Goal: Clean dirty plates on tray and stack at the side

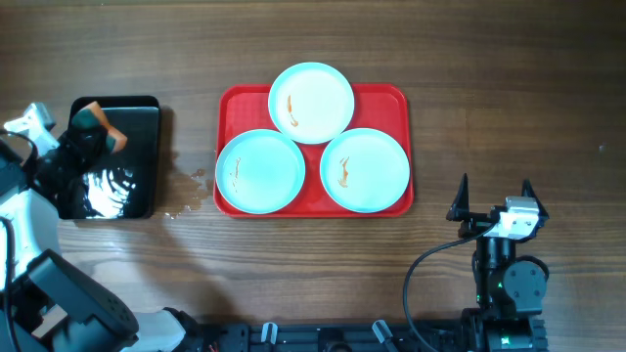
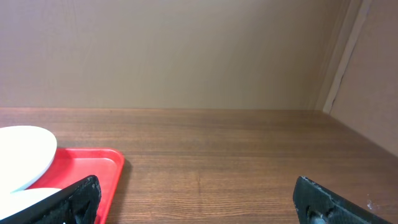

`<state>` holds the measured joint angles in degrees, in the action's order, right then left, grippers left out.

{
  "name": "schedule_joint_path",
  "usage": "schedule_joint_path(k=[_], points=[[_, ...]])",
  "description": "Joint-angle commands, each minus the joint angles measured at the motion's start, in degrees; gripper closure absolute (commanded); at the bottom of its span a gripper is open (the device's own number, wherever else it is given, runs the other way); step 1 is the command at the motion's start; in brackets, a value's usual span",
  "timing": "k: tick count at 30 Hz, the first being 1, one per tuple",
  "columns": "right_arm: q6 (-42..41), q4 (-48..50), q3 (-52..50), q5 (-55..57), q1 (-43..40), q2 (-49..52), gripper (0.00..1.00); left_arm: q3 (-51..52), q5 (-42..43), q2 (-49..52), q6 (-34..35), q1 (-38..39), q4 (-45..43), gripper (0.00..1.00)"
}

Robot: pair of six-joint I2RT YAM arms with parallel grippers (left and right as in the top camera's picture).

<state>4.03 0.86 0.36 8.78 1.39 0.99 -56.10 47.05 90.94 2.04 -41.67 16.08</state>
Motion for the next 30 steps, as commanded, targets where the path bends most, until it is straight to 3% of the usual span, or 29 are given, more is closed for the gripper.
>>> schedule_joint_path(k=[1, 15, 16, 20, 22, 30], points=[[0.46, 0.22, -0.07, -0.87, -0.33, -0.57, 0.0, -0.17, 2.01, -3.34, -1.84, -1.9, -0.96, 0.96], [0.46, 0.22, -0.07, -0.87, -0.33, -0.57, 0.0, -0.15, 1.53, -8.31, 0.11, -2.49, -3.23, 0.96], [0.46, 0.22, -0.07, -0.87, -0.33, -0.57, 0.0, -0.15, -0.72, -8.13, 0.09, -2.43, -1.97, 0.96], [0.46, 0.22, -0.07, -0.87, -0.33, -0.57, 0.0, -0.13, -24.81, -5.35, 0.13, -1.07, 6.64, 0.96], [0.44, 0.22, -0.07, -0.87, -0.33, -0.57, 0.0, -0.13, -29.86, -3.74, 0.52, -0.46, 8.68, 0.96], [0.46, 0.22, -0.07, -0.9, -0.33, -0.57, 0.0, -3.43, -24.13, -9.94, 4.9, 0.5, 8.2, 0.96]])
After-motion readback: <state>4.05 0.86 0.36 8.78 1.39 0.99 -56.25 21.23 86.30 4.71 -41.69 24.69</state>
